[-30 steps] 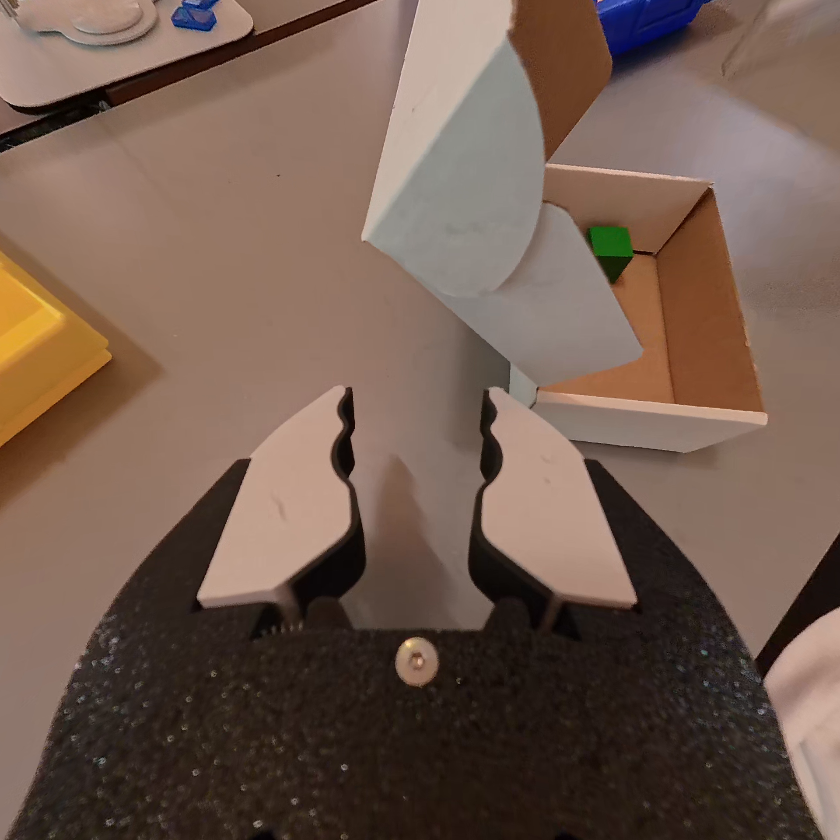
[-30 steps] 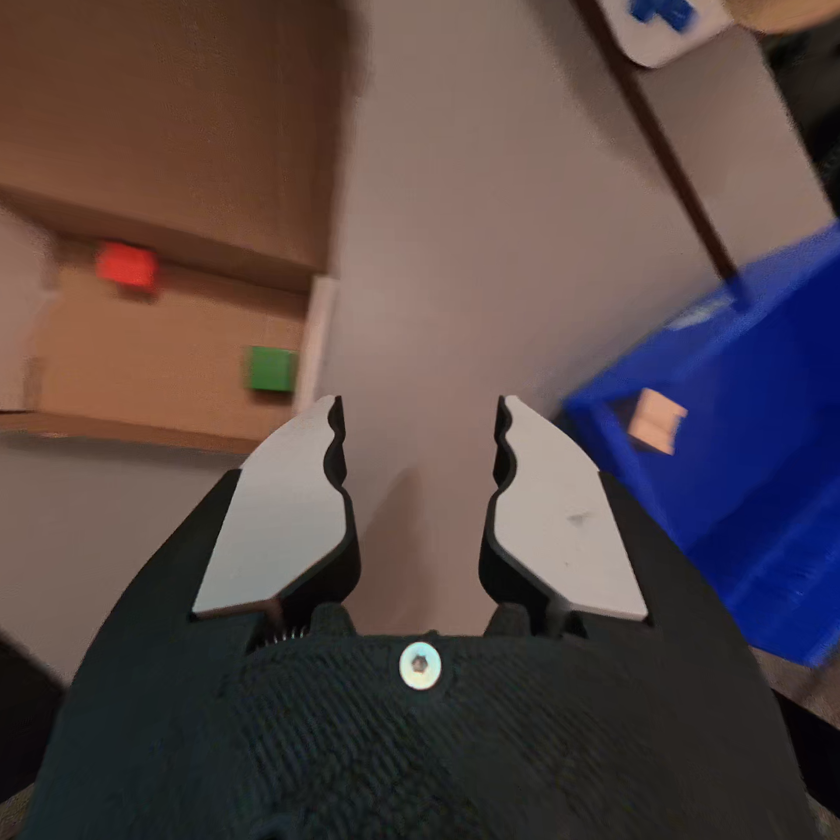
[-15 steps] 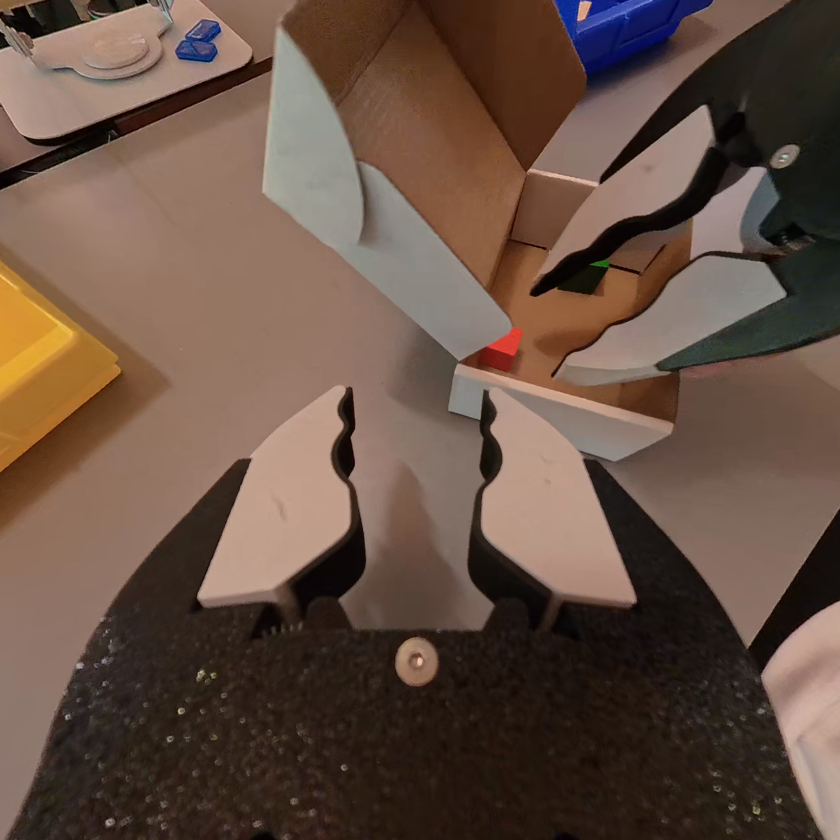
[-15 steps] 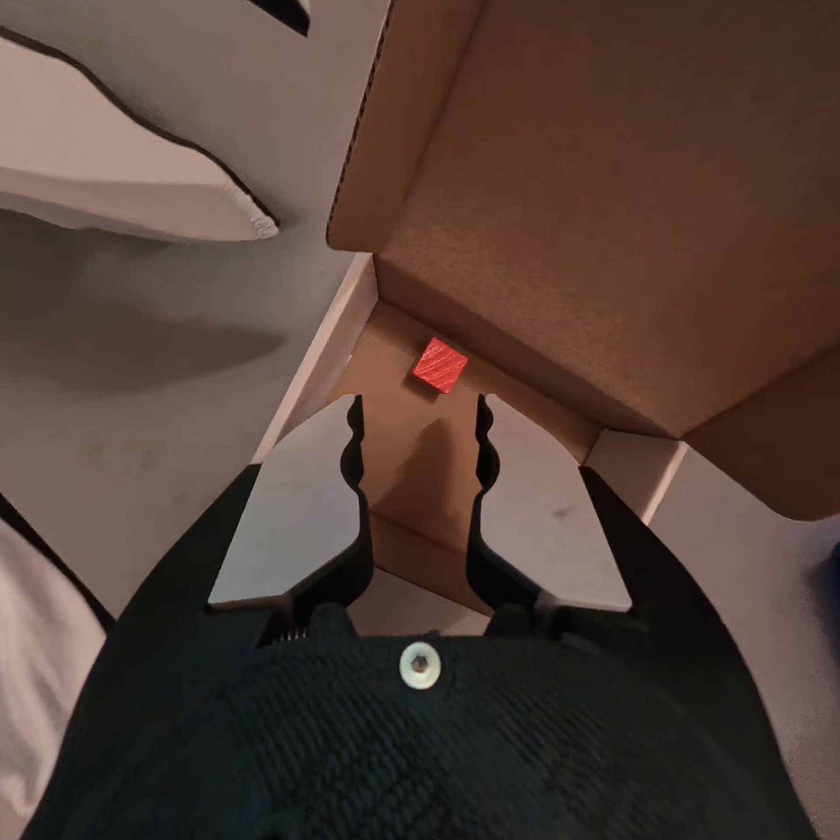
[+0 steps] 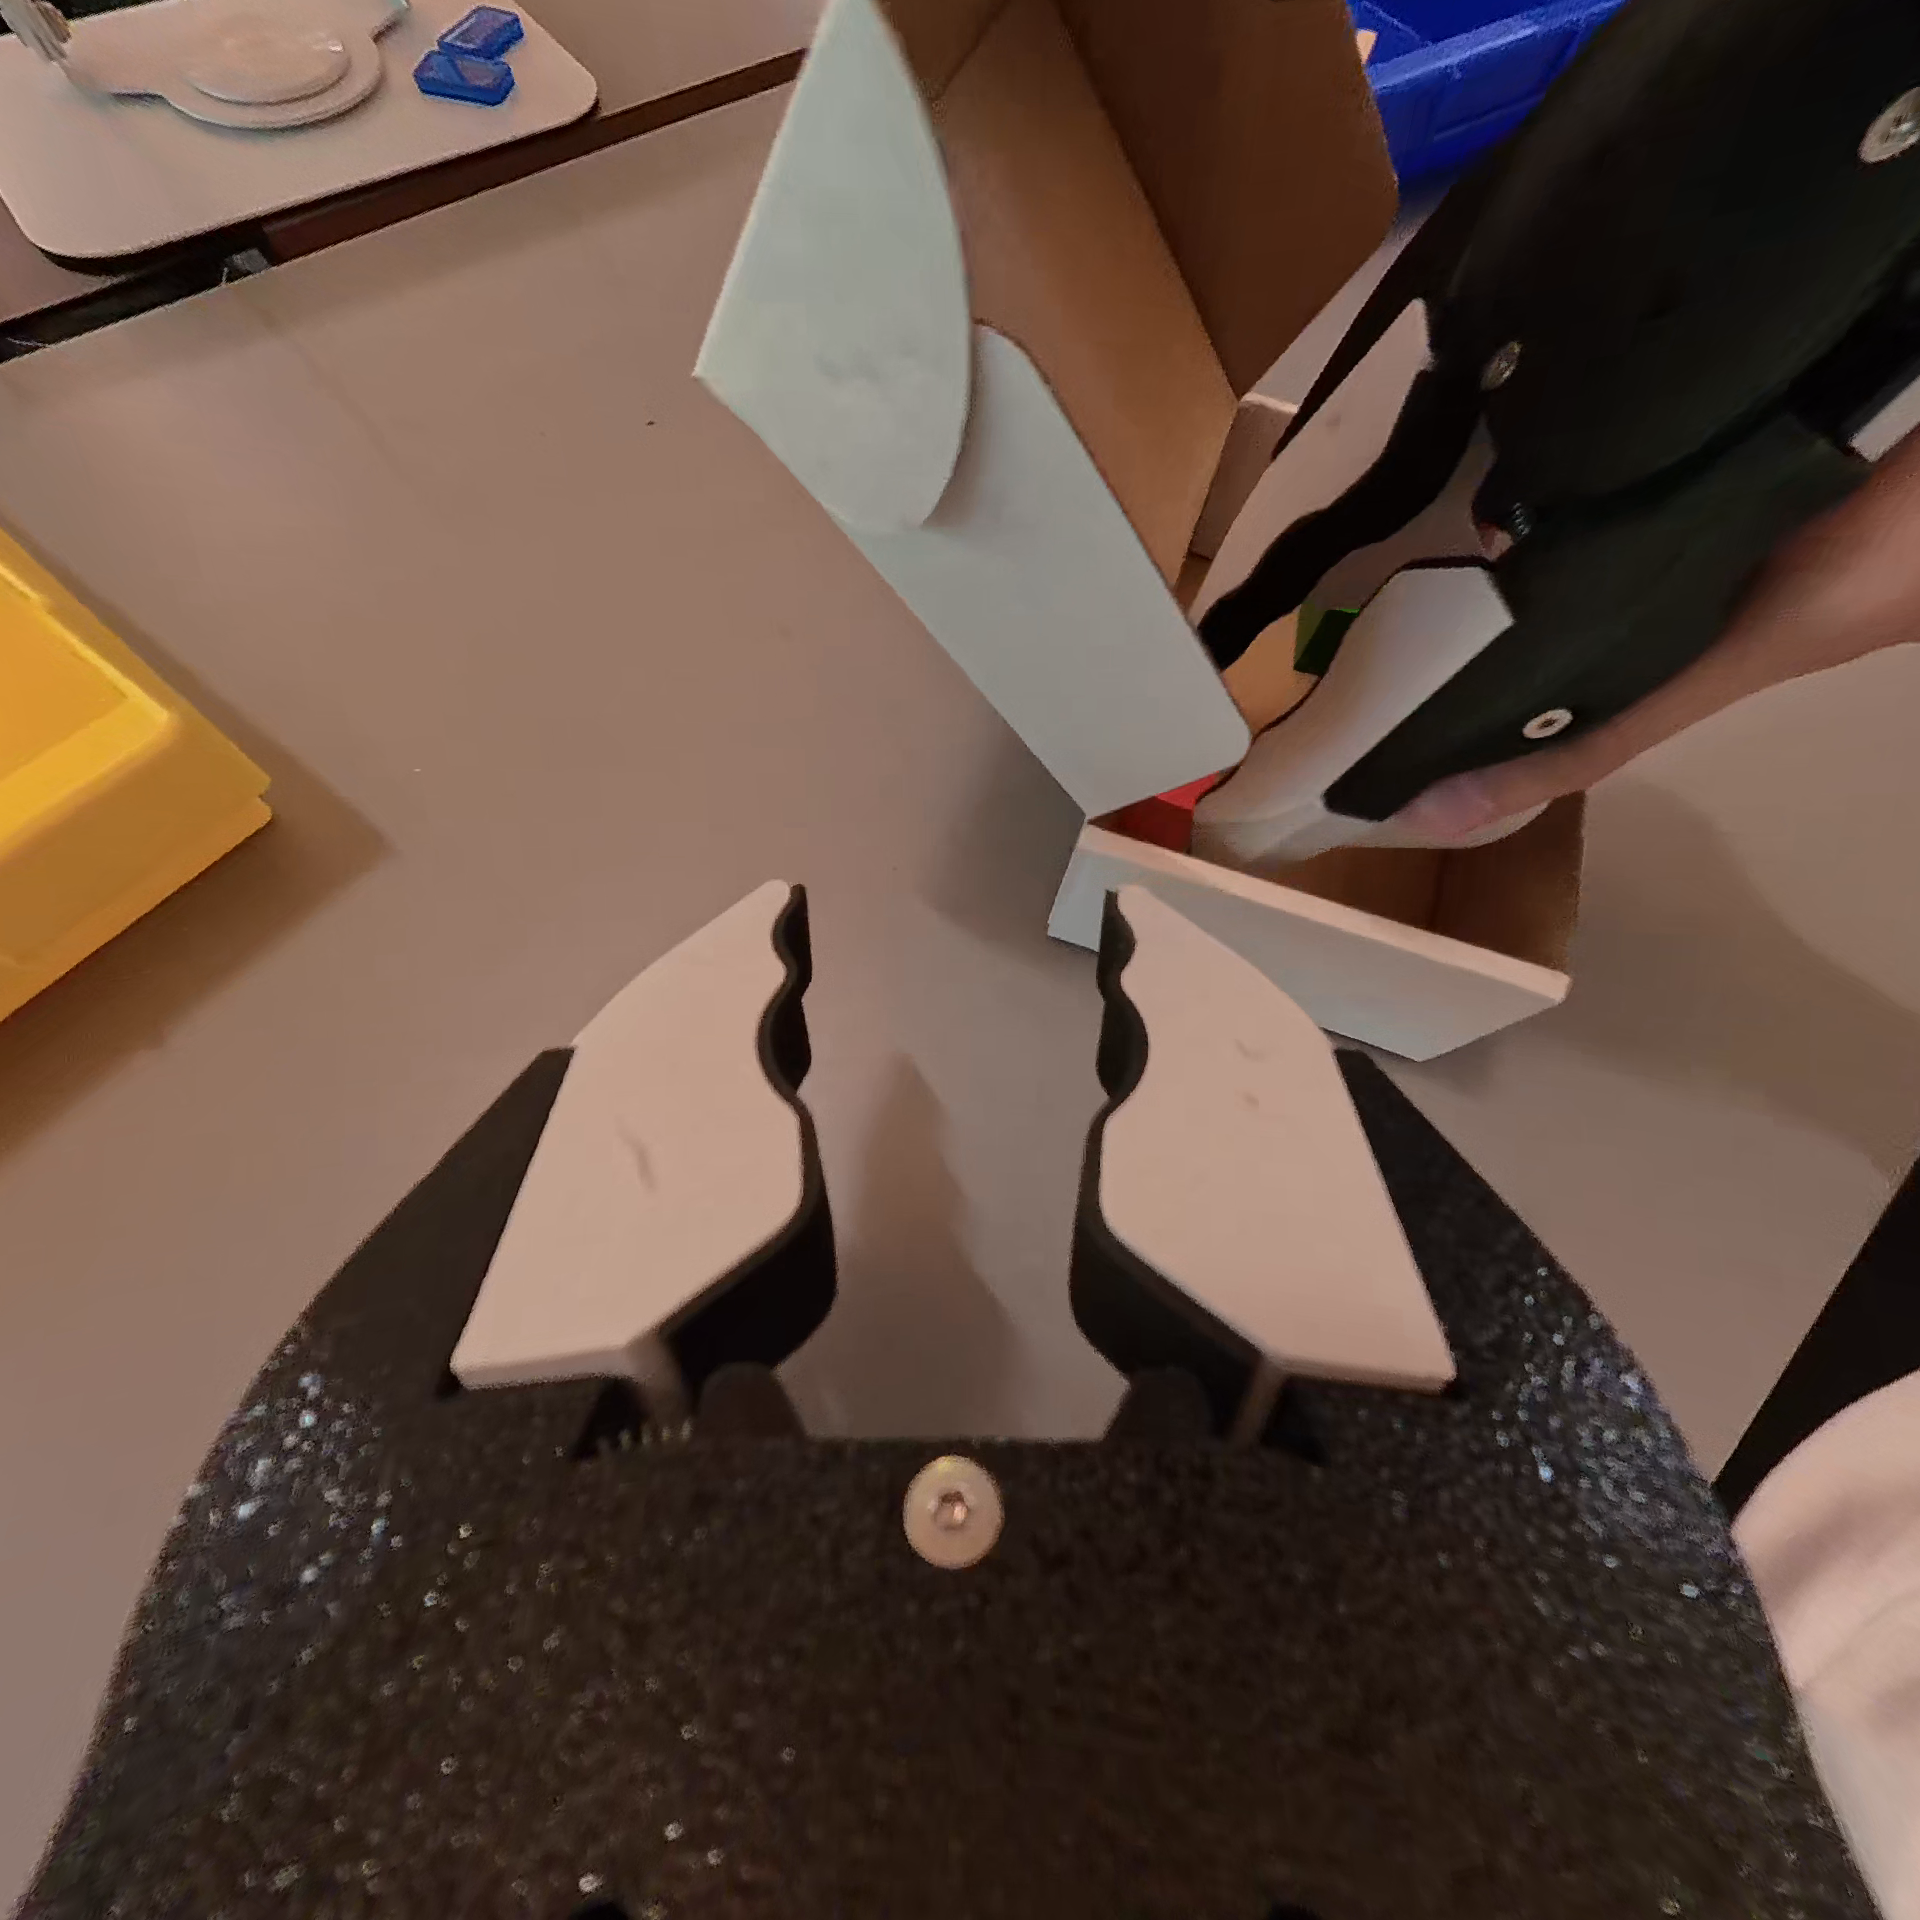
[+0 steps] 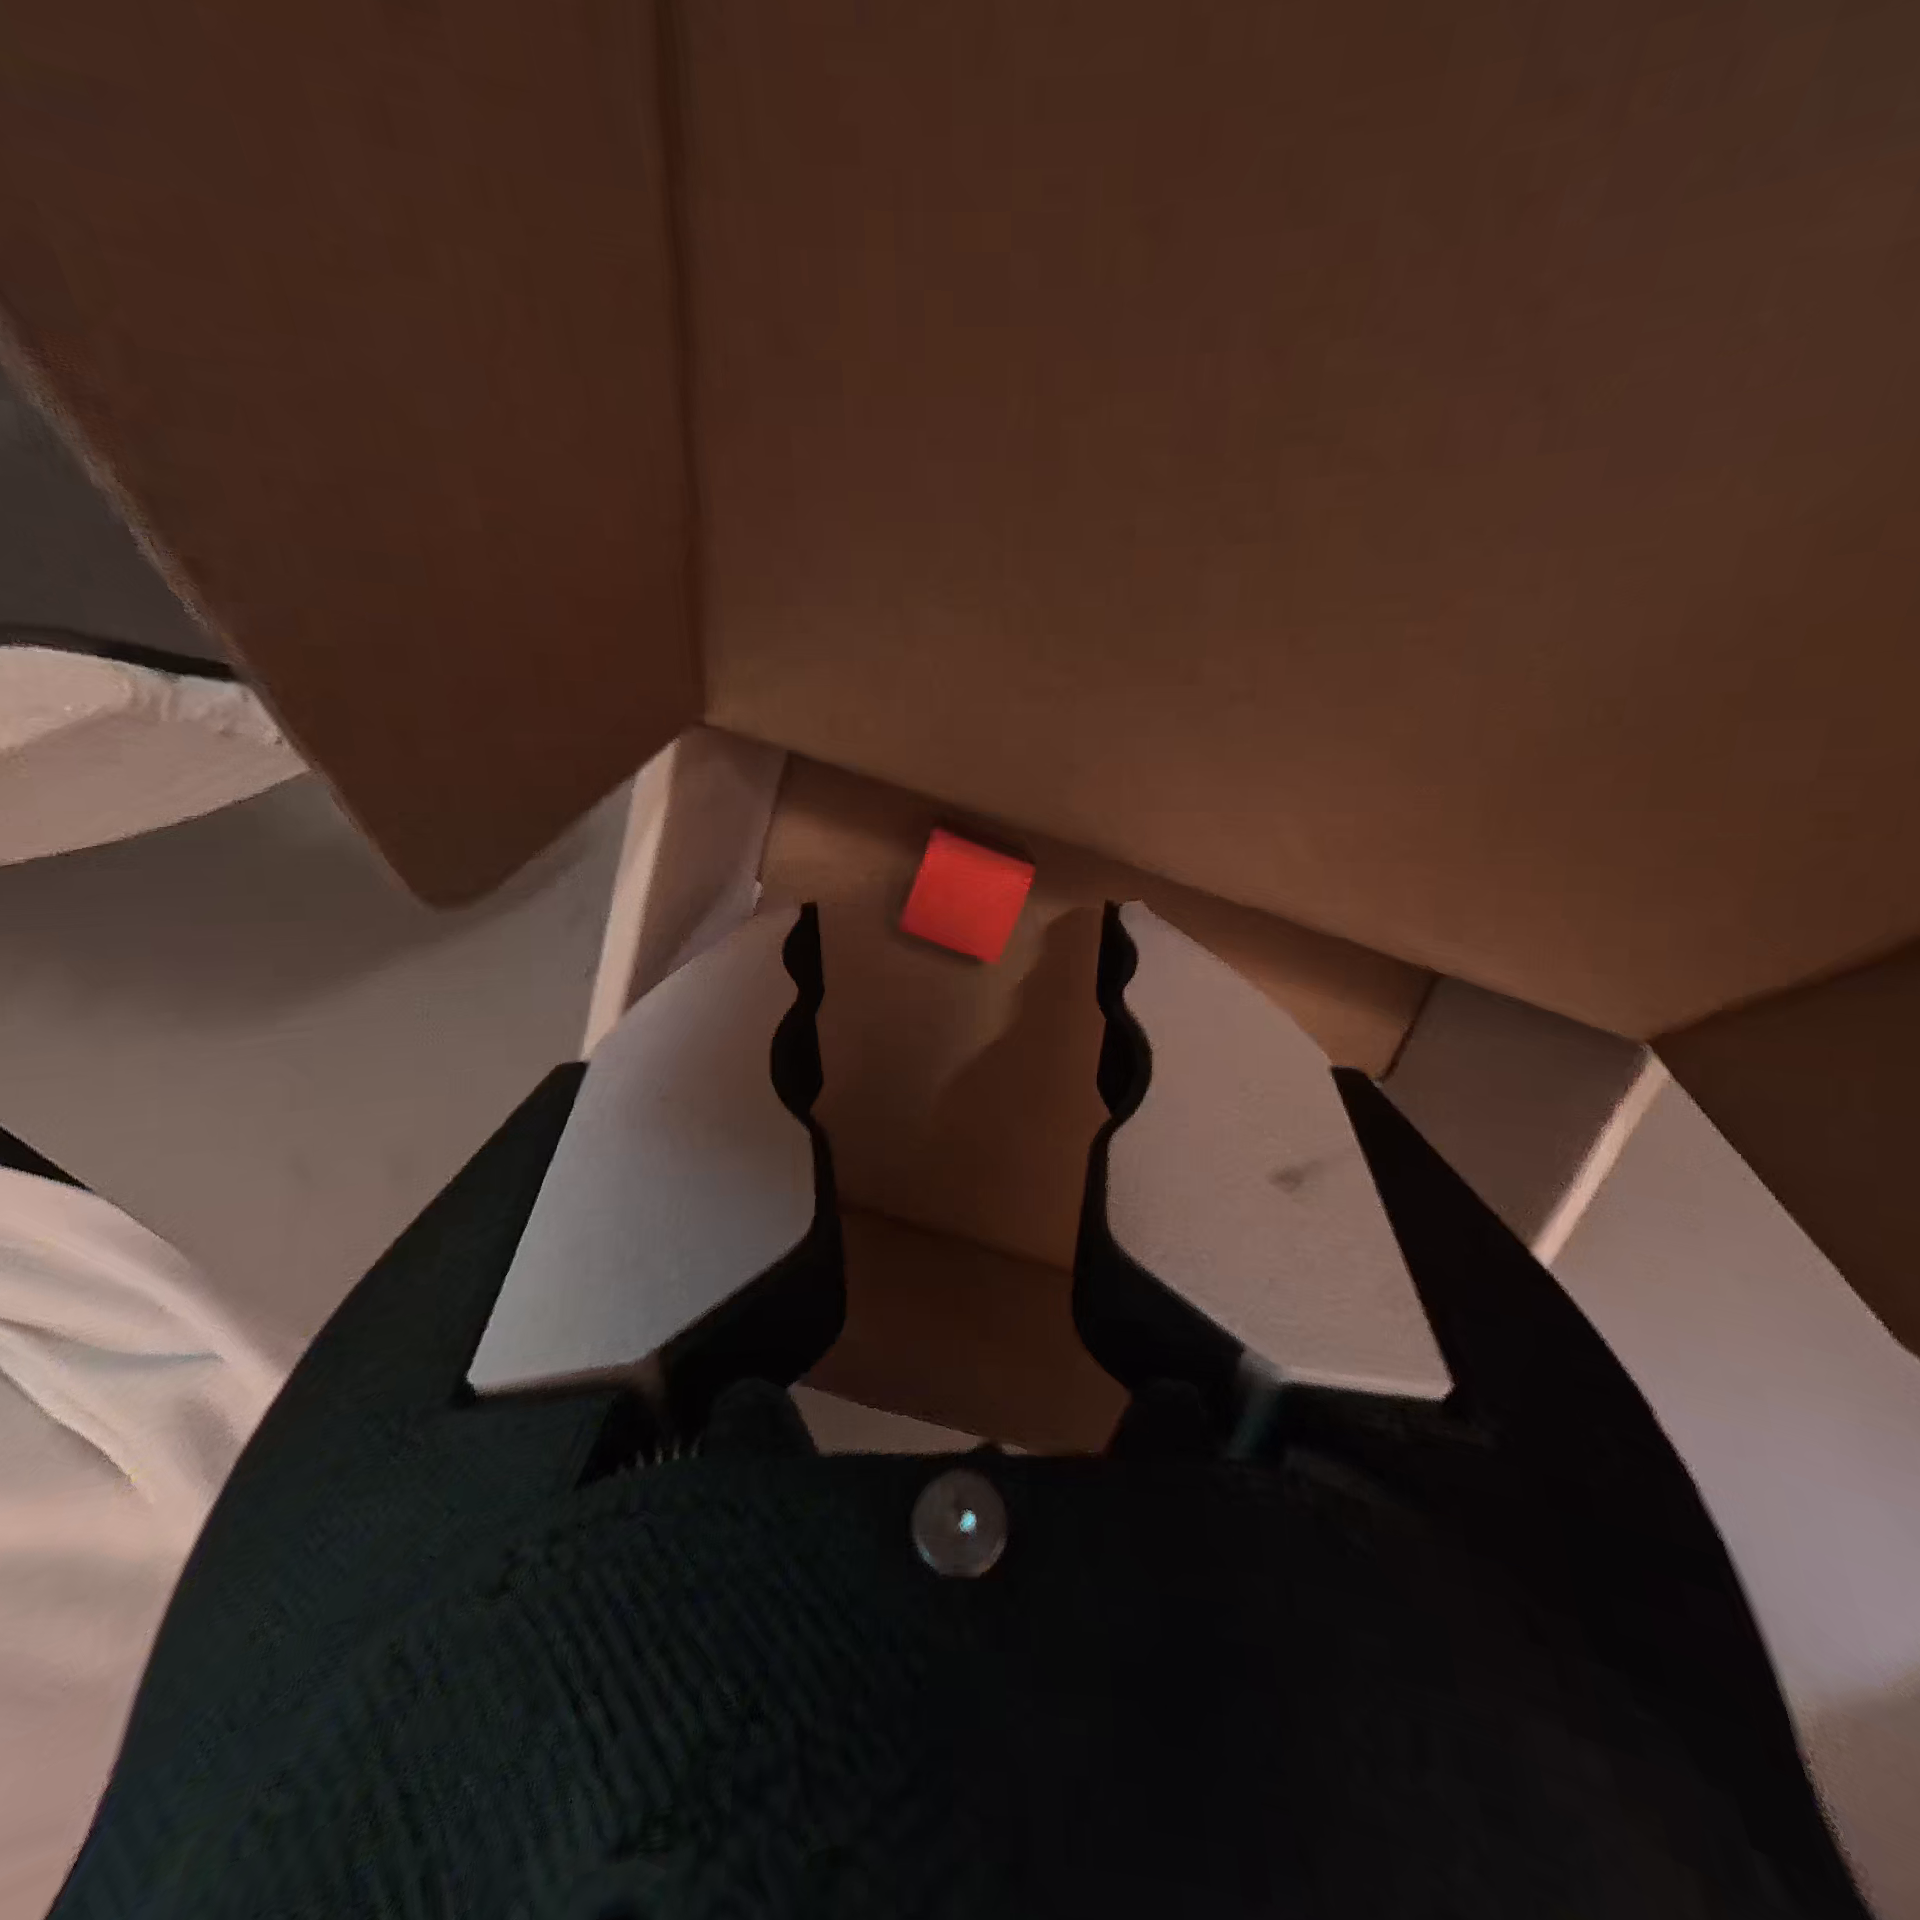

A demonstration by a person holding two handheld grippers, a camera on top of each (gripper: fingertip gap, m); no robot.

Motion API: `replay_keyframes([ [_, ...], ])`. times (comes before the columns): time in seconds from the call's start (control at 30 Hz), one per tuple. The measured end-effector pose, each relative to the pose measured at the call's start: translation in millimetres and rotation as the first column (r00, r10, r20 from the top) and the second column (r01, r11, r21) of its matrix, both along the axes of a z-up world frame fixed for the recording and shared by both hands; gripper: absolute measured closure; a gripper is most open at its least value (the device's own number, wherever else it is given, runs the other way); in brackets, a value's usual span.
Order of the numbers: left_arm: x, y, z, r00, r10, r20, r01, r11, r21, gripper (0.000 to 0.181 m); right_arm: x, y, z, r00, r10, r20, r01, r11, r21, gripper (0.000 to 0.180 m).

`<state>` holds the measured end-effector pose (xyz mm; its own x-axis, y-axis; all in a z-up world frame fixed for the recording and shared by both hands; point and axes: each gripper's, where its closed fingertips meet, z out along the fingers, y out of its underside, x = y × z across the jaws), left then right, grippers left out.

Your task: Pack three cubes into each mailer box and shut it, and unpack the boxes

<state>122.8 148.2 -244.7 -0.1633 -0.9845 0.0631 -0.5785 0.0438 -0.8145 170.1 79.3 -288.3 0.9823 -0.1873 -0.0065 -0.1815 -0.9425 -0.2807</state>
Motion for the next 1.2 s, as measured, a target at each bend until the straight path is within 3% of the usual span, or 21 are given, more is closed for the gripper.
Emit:
replay_keyframes([
  [0.2,-1,4,2,1.000,0.009,0.006,-0.008,1.000,-0.024,0.128,10,1,-16,0.999,-0.047,0.019,0.048,0.995,-0.084,0.135],
  [0.23,-1,5,2,1.000,0.010,0.008,-0.010,1.000,-0.024,0.128,9,1,-21,0.999,-0.036,0.012,0.037,0.996,-0.086,0.138],
  [0.27,-1,5,3,1.000,0.010,0.011,-0.010,1.000,-0.025,0.128,5,6,-21,1.000,-0.020,-0.011,0.020,0.998,-0.056,0.153],
  [0.33,-2,7,4,1.000,0.013,0.014,-0.012,0.999,-0.031,0.128,7,9,-20,1.000,-0.013,0.006,0.013,0.999,-0.029,0.155],
  [0.57,-5,20,5,0.999,0.041,0.018,-0.041,0.999,-0.029,0.128,11,-18,30,0.990,0.118,0.072,-0.119,0.993,0.008,0.157],
  [0.67,-7,28,7,0.998,0.062,0.022,-0.061,0.997,-0.036,0.129,64,-55,70,0.975,0.046,0.217,-0.044,0.999,-0.013,0.157],
  [0.8,-8,35,7,0.997,0.079,0.020,-0.078,0.996,-0.046,0.129,183,-102,107,0.931,-0.157,0.329,0.159,0.987,0.020,0.157],
  [0.9,-8,34,8,0.997,0.077,0.024,-0.076,0.996,-0.037,0.130,273,-138,96,0.886,-0.349,0.307,0.348,0.936,0.058,0.157],
  [1.0,-7,31,6,0.998,0.068,0.019,-0.068,0.998,-0.015,0.130,310,-160,67,0.853,-0.491,0.179,0.485,0.871,0.081,0.157],
  [1.2,-3,28,-10,0.998,0.059,-0.027,-0.059,0.998,-0.016,0.130,332,-189,16,0.837,-0.510,0.199,0.527,0.849,-0.039,0.157],
])
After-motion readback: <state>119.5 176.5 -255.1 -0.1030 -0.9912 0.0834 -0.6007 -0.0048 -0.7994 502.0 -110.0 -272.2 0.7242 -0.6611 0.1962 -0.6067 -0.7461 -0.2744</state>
